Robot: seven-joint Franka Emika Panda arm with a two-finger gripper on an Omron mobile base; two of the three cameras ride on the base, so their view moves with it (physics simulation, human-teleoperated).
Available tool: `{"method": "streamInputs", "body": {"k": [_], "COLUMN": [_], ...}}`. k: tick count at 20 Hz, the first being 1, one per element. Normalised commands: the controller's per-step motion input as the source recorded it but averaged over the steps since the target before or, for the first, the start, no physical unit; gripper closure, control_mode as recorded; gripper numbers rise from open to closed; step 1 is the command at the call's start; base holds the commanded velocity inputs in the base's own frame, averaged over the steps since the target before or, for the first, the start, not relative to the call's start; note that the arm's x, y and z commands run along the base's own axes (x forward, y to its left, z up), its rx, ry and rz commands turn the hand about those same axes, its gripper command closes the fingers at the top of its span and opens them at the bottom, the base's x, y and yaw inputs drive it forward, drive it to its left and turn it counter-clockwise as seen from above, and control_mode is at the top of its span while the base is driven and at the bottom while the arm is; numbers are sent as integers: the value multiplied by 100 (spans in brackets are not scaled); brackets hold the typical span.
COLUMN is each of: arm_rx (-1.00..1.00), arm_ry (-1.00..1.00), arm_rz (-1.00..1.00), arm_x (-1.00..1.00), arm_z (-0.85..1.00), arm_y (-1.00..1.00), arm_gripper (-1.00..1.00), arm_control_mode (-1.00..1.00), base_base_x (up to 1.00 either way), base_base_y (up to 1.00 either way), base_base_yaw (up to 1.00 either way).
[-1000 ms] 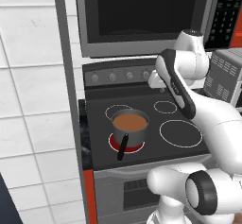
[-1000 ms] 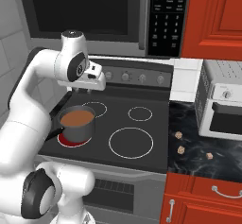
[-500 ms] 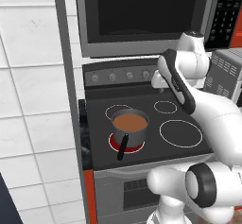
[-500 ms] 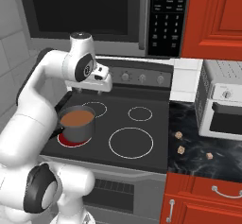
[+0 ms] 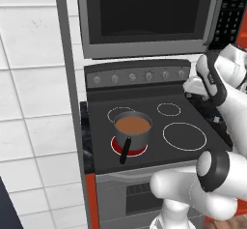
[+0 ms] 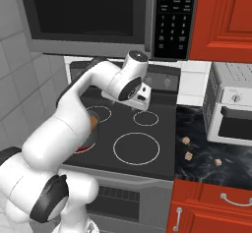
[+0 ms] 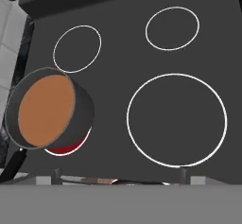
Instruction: Pick up the sugar cube(s) and place them in the saucepan with hot chocolate.
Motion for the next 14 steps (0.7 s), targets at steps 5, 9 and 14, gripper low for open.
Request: {"method": "streamInputs", "body": {"k": [5, 9, 14], "arm_rx": [-4, -22, -10], "arm_ry": [0, -17, -30], "arm_rz": [9, 4, 1], "arm_x": [-3, -49, -39], "arm_z": [-60, -69, -79], "arm_y": [-51, -1, -22], "arm_gripper": [-100, -100, -100], "arm_control_mode": [-100, -100, -100], "base_base_x": [0, 0, 0], "base_base_y": [0, 0, 0], "base_base_yaw": [0, 0, 0]}}
